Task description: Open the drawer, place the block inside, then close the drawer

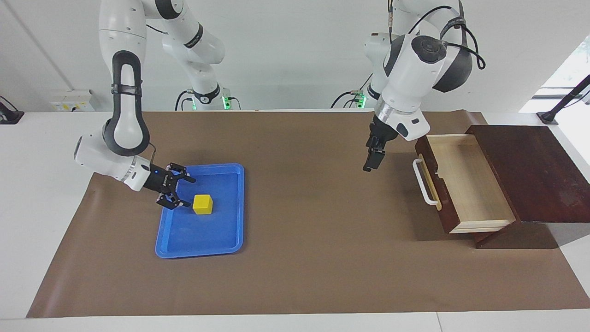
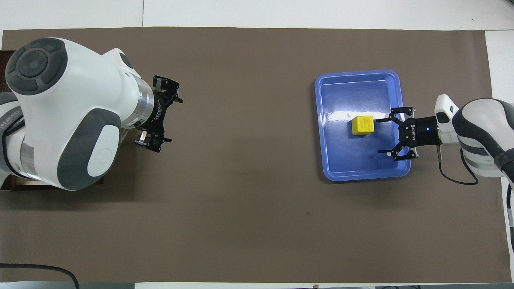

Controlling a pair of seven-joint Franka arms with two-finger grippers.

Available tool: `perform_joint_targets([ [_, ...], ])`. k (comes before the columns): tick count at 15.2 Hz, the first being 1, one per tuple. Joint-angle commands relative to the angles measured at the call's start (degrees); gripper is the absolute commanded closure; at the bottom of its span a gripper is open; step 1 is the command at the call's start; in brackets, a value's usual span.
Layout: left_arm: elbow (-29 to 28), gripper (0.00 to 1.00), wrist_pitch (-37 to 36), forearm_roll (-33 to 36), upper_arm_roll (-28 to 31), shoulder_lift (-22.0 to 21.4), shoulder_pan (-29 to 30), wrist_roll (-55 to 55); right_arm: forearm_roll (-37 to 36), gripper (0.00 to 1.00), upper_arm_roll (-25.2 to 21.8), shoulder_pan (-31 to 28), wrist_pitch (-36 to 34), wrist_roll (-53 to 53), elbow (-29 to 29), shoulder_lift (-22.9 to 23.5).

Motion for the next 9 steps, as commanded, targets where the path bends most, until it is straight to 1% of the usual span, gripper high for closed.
perform_joint_targets([
  [1,-2.14,0.00,2.10,-0.63,0.43,-0.95,-0.39,-0.70,1.81,0.00,0.62,-1.15,-0.71,-1.87,0.18,0.10],
  [4,-3.28,0.00,2.27,-0.63,0.43,-1.03,-0.39,-0.70,1.81,0.00,0.53,-0.98,-0.80,-0.47,2.19,0.10],
  [7,-3.98,0.00,2.36,-0.63,0.43,-1.21,-0.39,-0.61,1.11,0.00,0.53,-0.37,-0.62,8.20,5.79,0.98],
  [9,-4.60,0.00,3.15,-0.63,0.43,-1.39,-0.39,-0.61,-0.46,0.00,0.44,0.51,0.08,17.68,8.08,1.07],
])
